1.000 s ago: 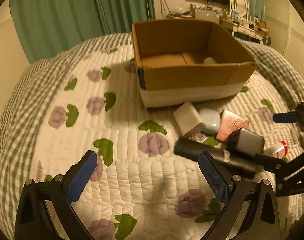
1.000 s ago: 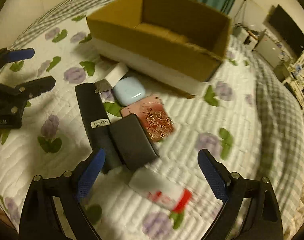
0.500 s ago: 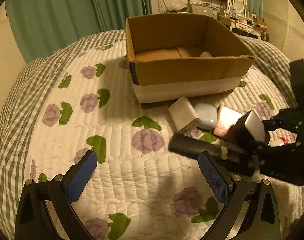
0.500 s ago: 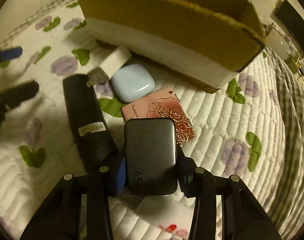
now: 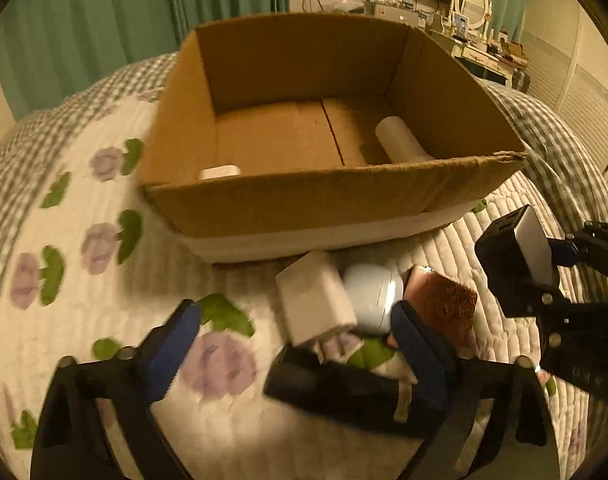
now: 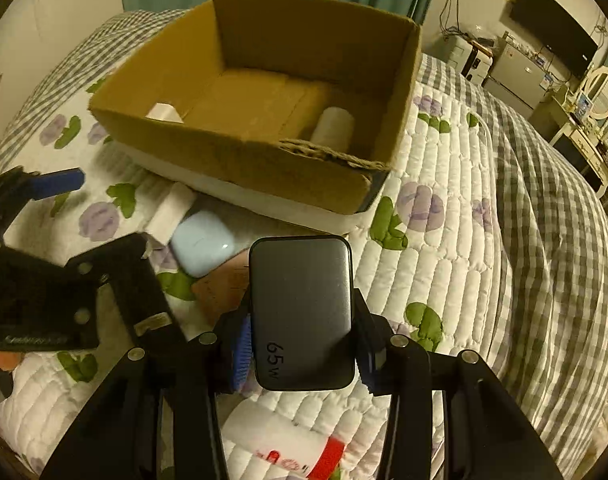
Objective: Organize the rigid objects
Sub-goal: 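Grasp the white plug charger with the left tool while the right tool grasps the black power bank, then lower the plug charger and power bank into the box and release both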
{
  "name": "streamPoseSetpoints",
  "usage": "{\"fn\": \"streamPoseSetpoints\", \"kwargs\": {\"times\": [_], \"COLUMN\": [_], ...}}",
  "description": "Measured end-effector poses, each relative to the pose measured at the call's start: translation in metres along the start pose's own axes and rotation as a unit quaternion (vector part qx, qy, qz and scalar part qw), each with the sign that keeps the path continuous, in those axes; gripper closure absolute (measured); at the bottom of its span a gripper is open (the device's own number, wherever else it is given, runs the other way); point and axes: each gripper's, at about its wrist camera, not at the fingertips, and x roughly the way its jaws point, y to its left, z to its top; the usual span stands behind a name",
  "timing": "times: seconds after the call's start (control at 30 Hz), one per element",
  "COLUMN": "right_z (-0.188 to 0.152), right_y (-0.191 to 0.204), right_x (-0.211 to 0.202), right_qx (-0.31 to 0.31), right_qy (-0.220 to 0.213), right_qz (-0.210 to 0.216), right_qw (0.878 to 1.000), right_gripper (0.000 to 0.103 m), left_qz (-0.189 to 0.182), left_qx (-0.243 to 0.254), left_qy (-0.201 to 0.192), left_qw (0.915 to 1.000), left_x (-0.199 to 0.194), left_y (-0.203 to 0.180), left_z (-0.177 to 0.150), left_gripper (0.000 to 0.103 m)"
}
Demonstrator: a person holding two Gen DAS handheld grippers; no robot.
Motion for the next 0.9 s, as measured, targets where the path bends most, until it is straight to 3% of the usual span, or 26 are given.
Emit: {"fn": "streamPoseSetpoints", "kwargs": {"times": [0.2, 0.27, 0.33, 0.43, 0.6, 0.9], "right_z": [0.002, 0.002, 0.002, 0.0, 0.001, 0.015], "right_y": [-0.004, -0.005, -0.006, -0.006, -0.004, 0.007], "right_x": [0.011, 0.014, 0.016, 0.016, 0.005, -0.053], "right_qx": [0.0, 0.001, 0.003, 0.001, 0.001, 0.0], "right_qy": [0.0, 0.0, -0.001, -0.001, -0.005, -0.031], "right_qz": [0.008, 0.013, 0.016, 0.015, 0.008, -0.009], "right_qw": [1.0, 1.0, 1.0, 1.0, 1.0, 0.999], "right_gripper": [0.061, 0.061, 0.061, 0.061, 0.061, 0.061], "left_qz": [-0.016, -0.046, -0.072, -0.07, -0.052, -0.029], "left_qx": [-0.008, -0.012, -0.007, 0.006, 0.026, 0.042], "left_qy": [0.039, 0.037, 0.036, 0.029, 0.027, -0.01], "left_qw": [0.9991, 0.9982, 0.9967, 0.9971, 0.9979, 0.9986], "left_x": [0.036, 0.038, 0.037, 0.031, 0.018, -0.051], "left_y": [-0.001, -0.001, -0.003, -0.006, -0.01, -0.004], "left_z": [0.003, 0.003, 0.004, 0.003, -0.002, -0.008], "left_gripper": [0.016, 0.025, 0.043, 0.067, 0.067, 0.067]}}
